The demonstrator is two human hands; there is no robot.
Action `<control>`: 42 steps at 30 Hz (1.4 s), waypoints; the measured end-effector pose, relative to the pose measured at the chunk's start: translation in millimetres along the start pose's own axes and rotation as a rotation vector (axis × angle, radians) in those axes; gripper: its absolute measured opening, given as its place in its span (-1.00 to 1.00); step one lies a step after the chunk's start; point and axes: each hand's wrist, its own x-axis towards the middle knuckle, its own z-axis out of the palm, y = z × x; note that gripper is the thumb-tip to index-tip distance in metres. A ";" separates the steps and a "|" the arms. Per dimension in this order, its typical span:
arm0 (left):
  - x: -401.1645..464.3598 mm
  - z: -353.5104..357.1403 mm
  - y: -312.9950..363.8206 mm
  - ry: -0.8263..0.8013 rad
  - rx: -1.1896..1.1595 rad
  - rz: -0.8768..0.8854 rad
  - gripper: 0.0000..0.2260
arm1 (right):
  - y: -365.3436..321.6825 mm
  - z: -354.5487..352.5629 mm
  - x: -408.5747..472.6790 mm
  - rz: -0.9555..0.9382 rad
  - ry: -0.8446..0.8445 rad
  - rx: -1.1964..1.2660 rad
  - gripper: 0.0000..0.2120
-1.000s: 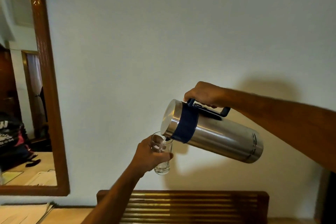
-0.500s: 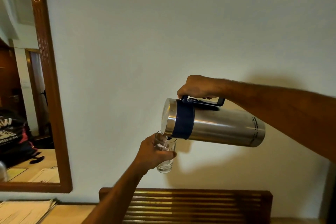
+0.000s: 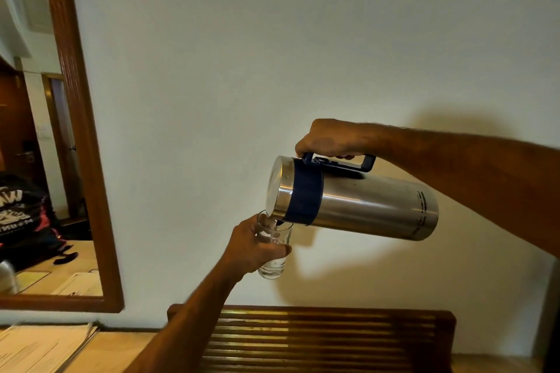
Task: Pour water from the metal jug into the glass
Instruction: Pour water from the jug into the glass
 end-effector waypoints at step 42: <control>-15.9 12.9 3.5 -0.013 -0.052 0.037 -0.41 | 2.2 -2.6 -21.7 -0.021 0.005 -0.066 -0.60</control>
